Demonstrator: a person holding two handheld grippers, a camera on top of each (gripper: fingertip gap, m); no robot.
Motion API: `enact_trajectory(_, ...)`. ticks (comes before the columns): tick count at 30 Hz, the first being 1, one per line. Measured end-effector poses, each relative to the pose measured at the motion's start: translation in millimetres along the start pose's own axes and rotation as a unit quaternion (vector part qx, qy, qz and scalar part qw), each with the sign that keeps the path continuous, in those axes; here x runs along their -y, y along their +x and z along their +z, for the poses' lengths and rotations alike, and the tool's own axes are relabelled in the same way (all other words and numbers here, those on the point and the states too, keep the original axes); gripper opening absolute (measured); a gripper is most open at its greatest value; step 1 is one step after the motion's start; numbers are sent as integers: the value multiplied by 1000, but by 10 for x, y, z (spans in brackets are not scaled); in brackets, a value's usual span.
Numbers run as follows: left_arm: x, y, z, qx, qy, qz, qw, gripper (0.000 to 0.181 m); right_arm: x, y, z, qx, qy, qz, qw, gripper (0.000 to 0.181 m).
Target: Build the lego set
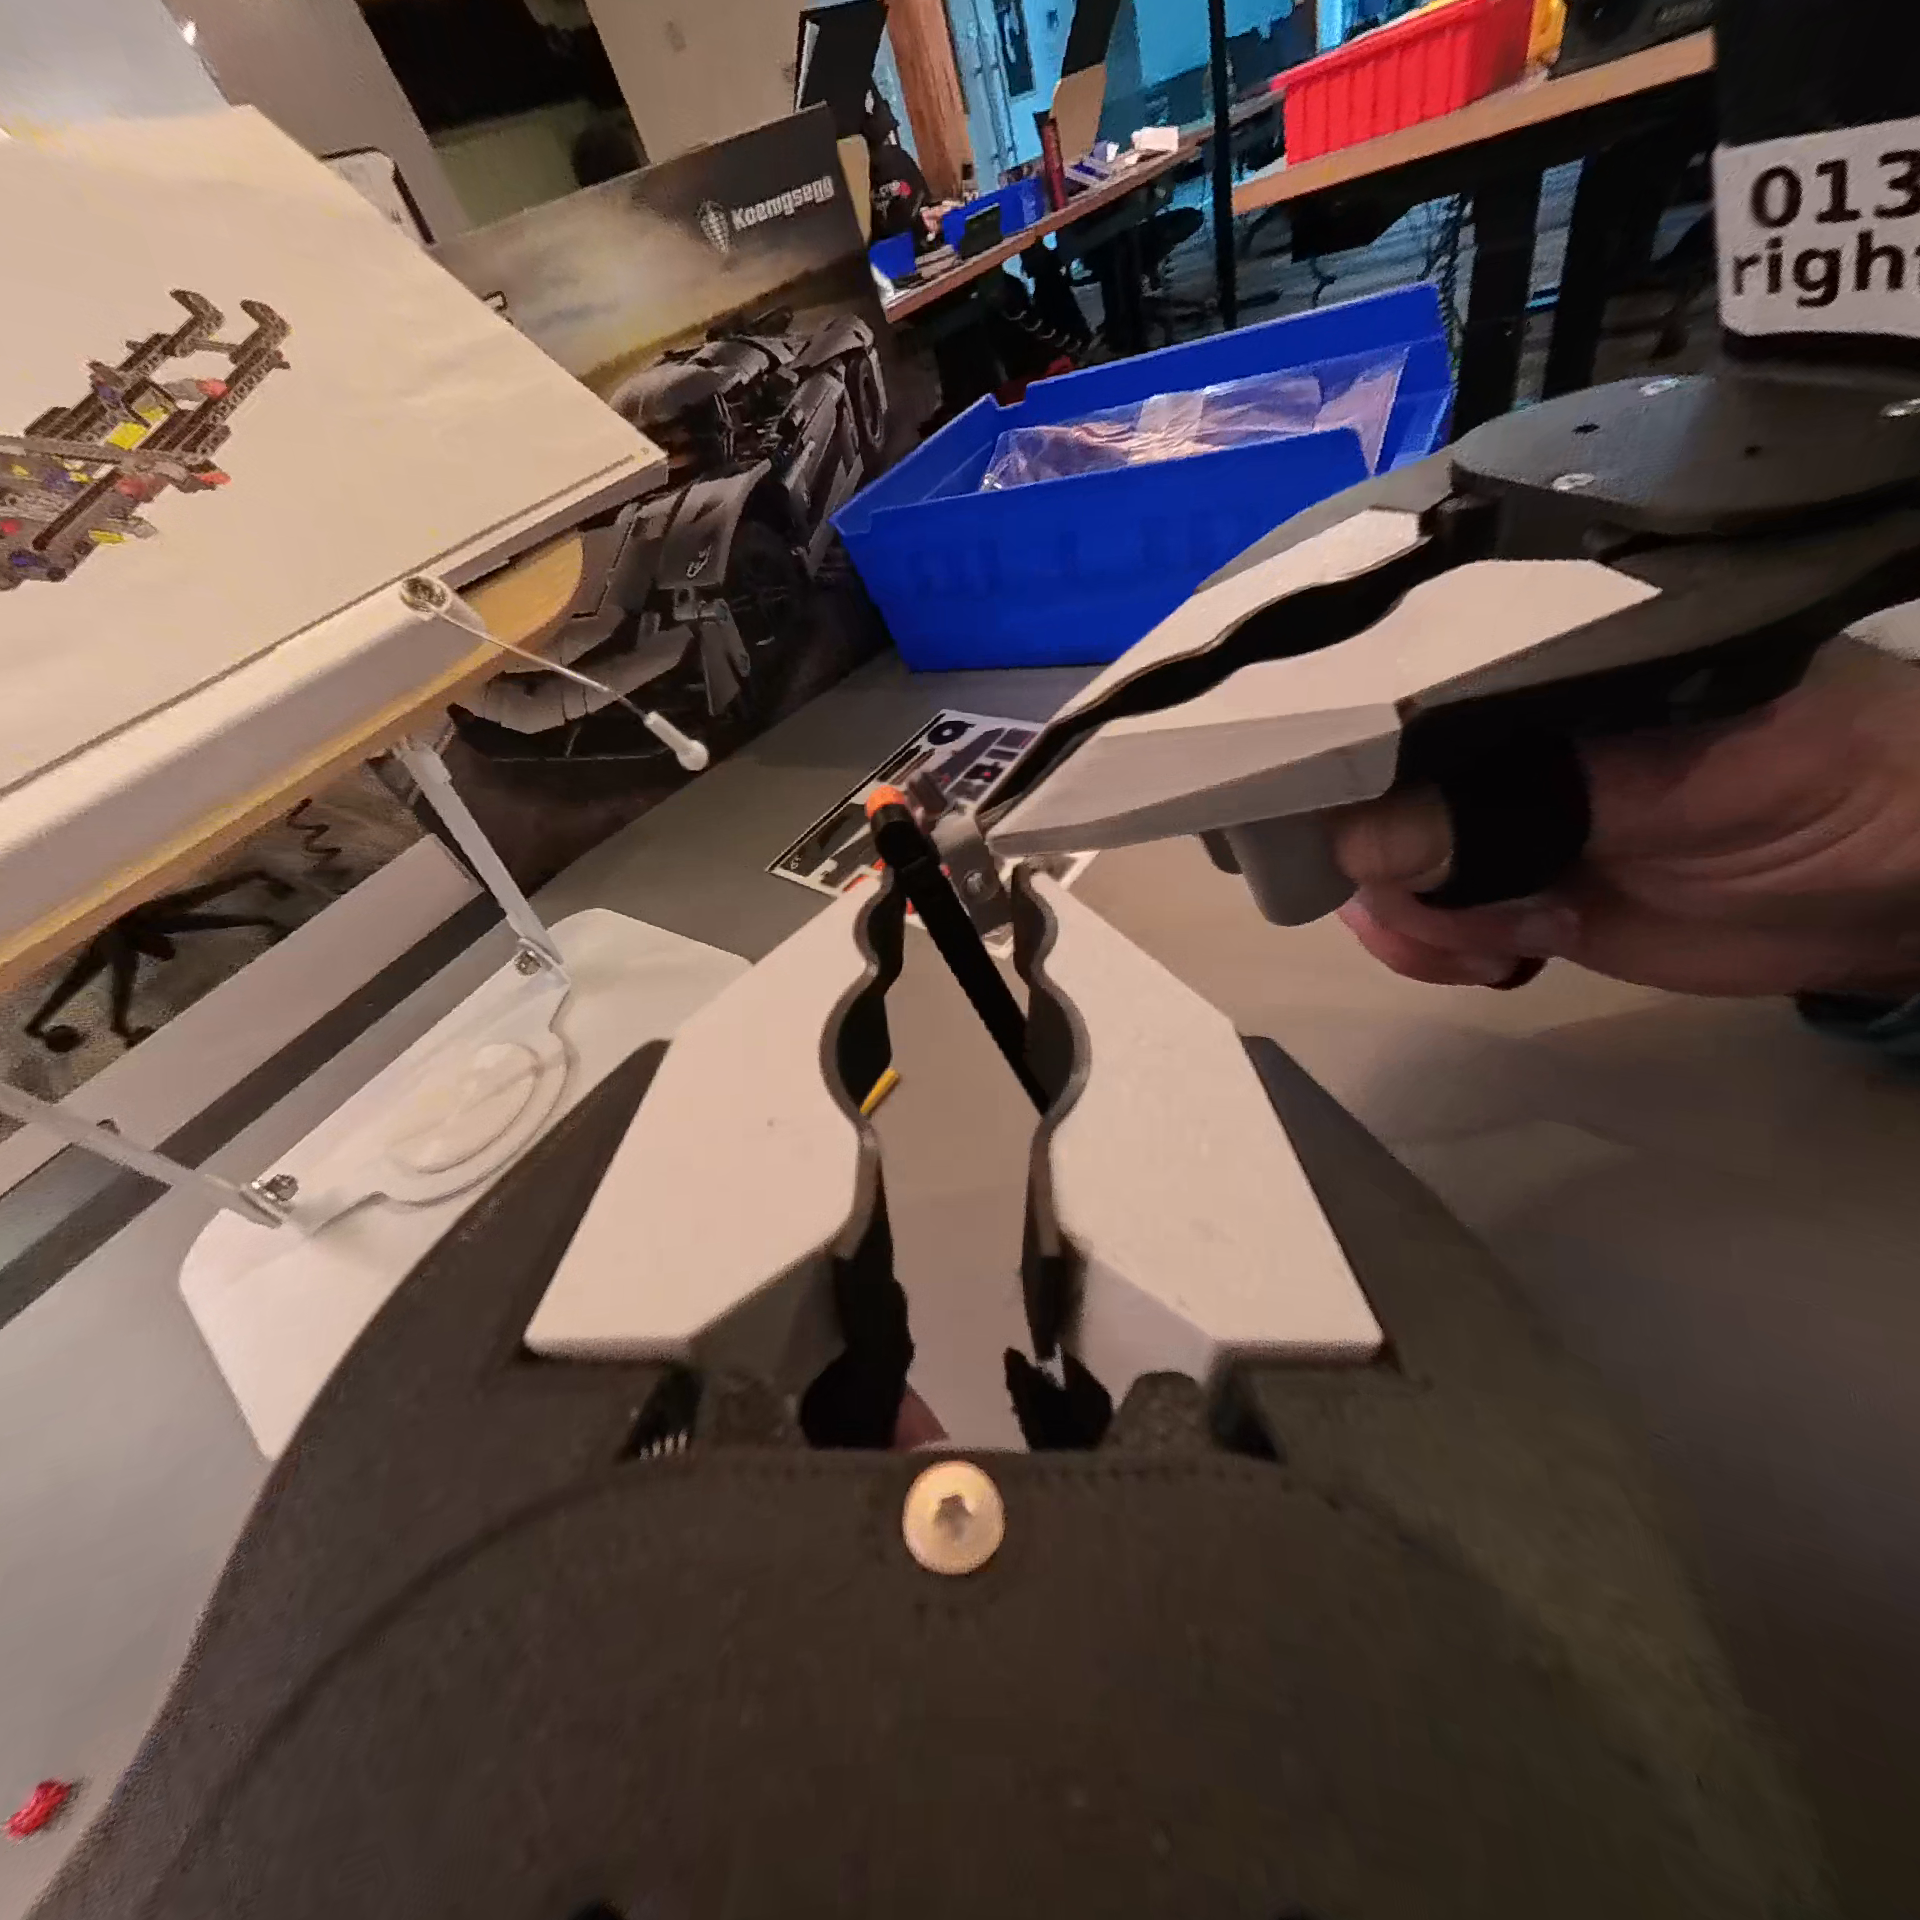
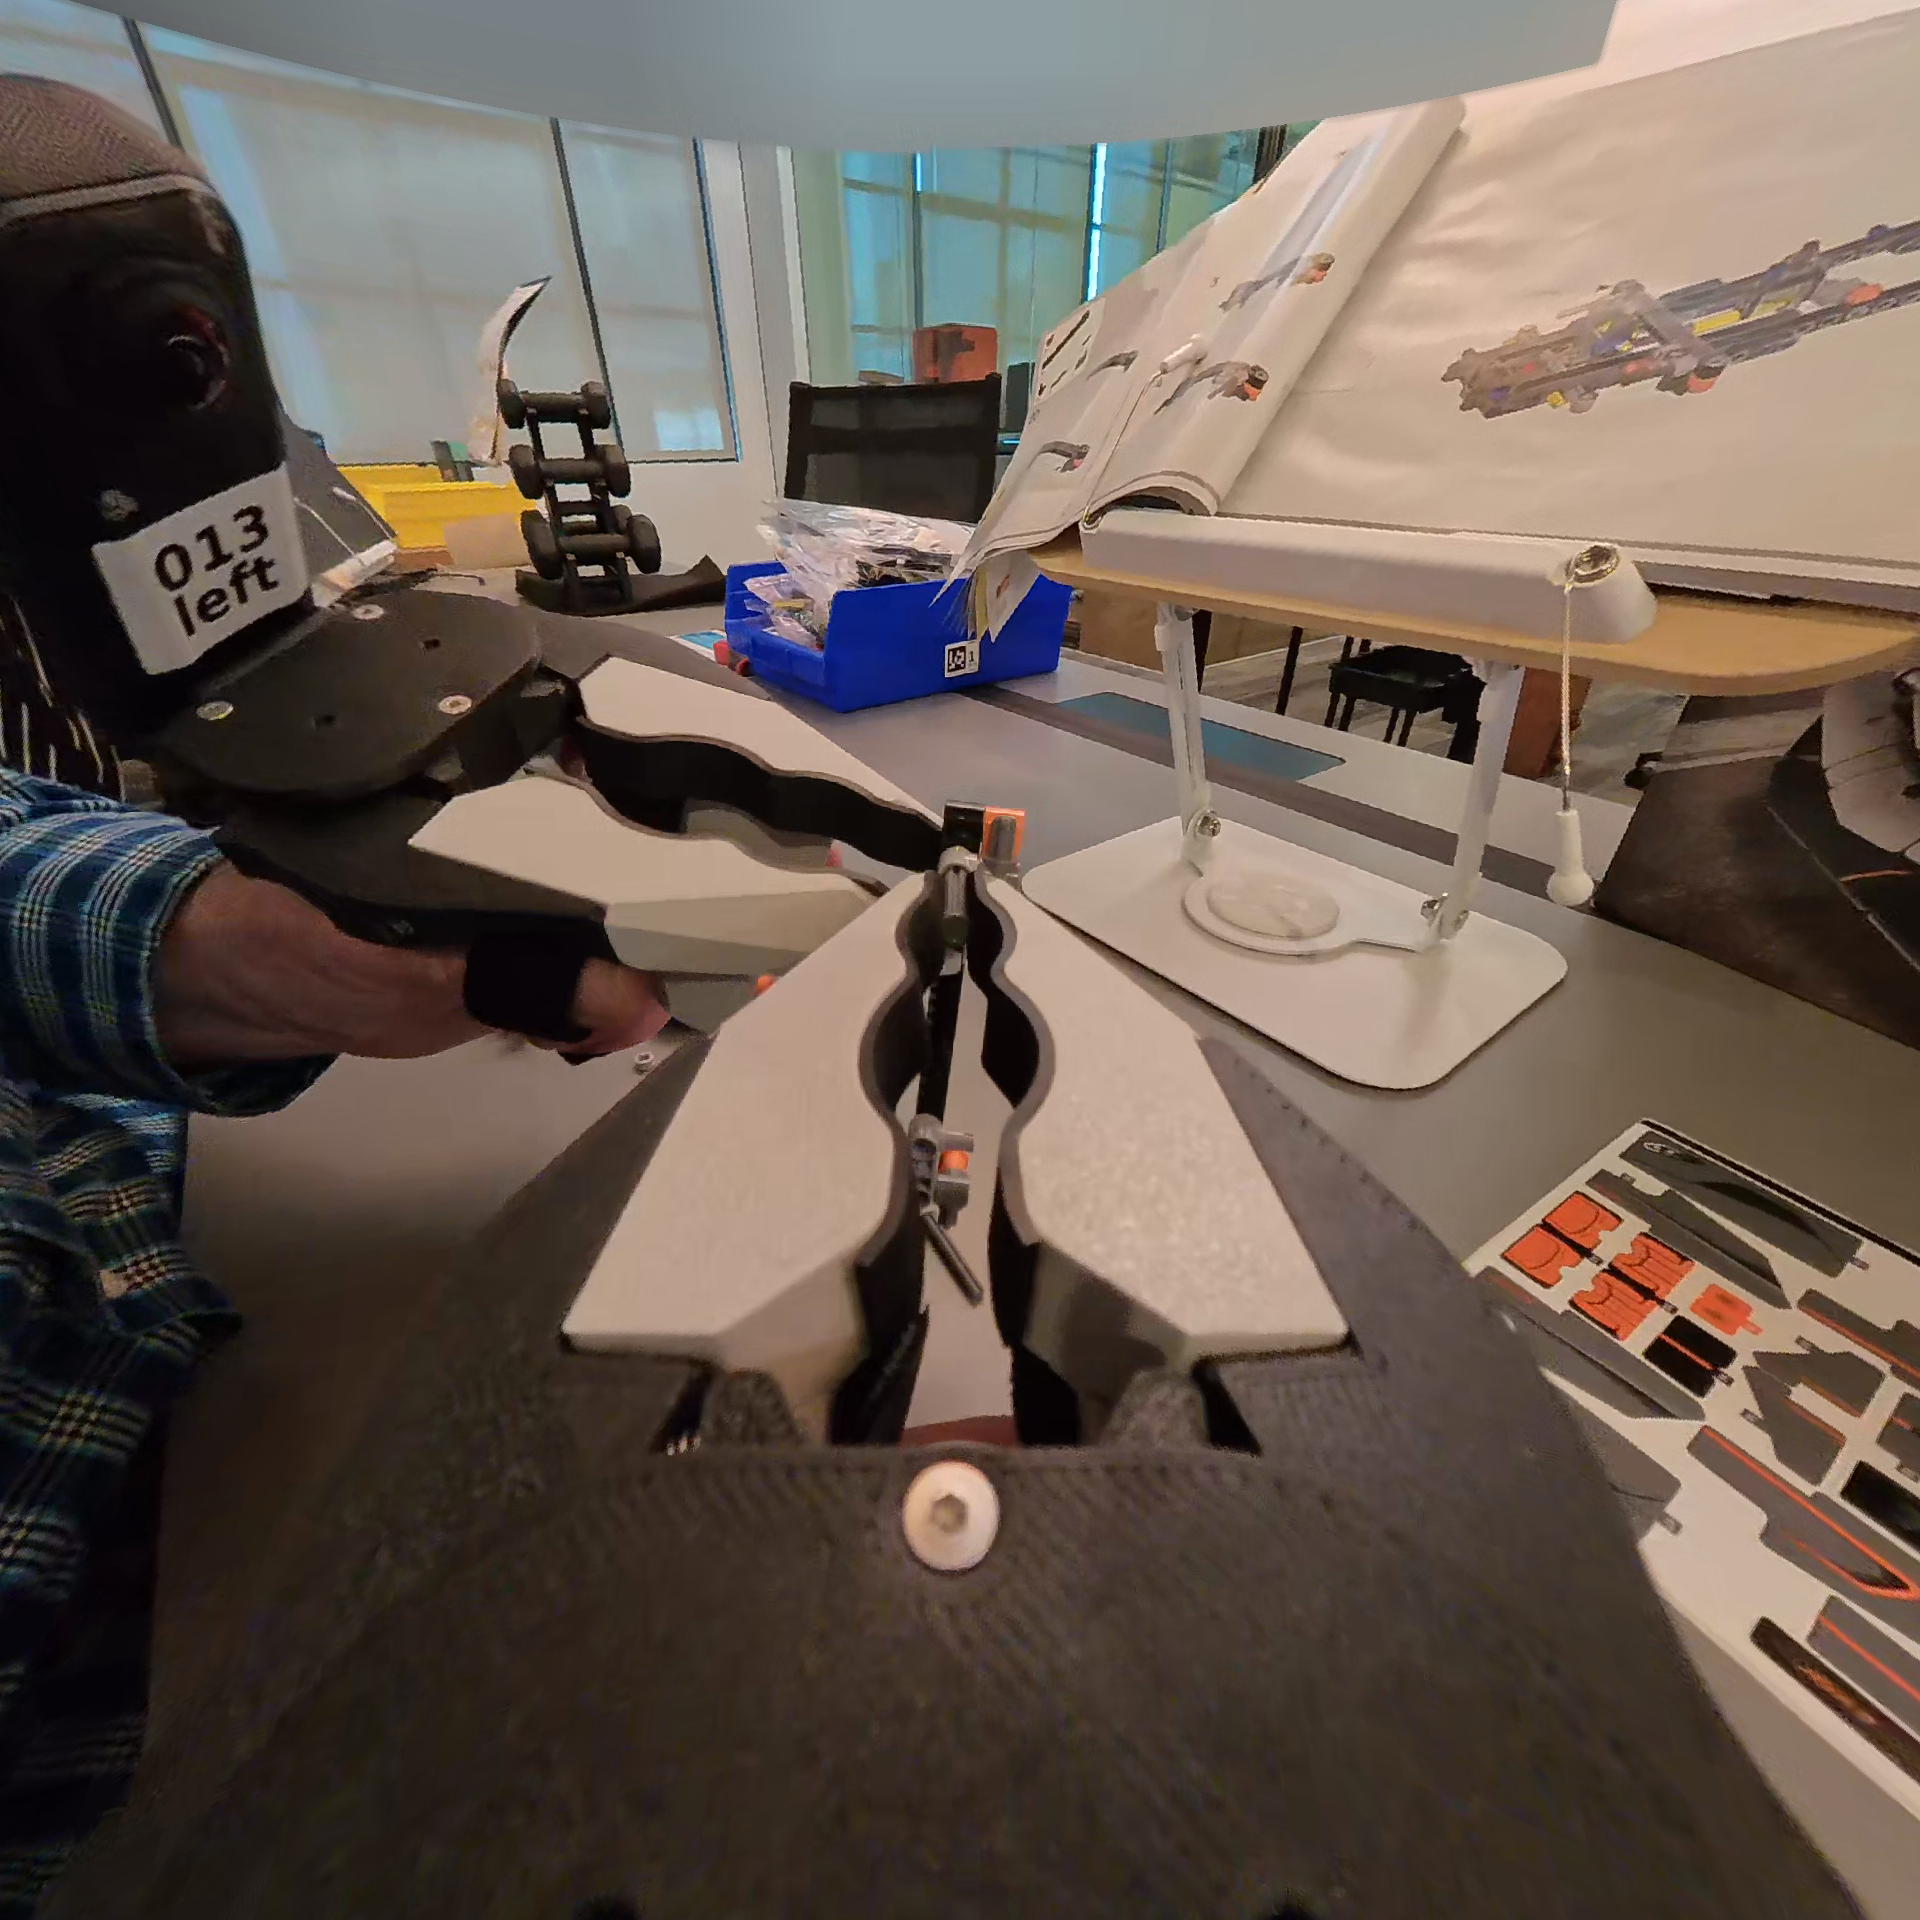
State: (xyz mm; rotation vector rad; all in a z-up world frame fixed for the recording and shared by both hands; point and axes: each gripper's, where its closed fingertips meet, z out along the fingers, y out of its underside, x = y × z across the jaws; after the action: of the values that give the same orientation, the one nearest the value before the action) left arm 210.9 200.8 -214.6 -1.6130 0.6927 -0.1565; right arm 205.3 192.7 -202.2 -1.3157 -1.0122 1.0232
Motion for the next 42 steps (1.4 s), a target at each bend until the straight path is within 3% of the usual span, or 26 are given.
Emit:
enact_trajectory(8,-44,-13,29,40,-35,56,997,19,-31,21,2,-22,-6,-8,1000,1)
enact_trajectory(17,-21,2,6,0,-37,14,999,18,-16,1,2,-19,-27,-123,992,1)
enact_trajectory(25,-19,-14,-5,-8,-55,27,998,18,-6,-4,12,5,-52,-218,975,1)
enact_trajectory(32,46,-45,8,20,-41,51,998,18,47,27,21,2,-9,-55,998,1)
enact_trajectory(42,44,-107,-3,49,-33,50,997,19,66,22,66,-28,8,10,1000,1)
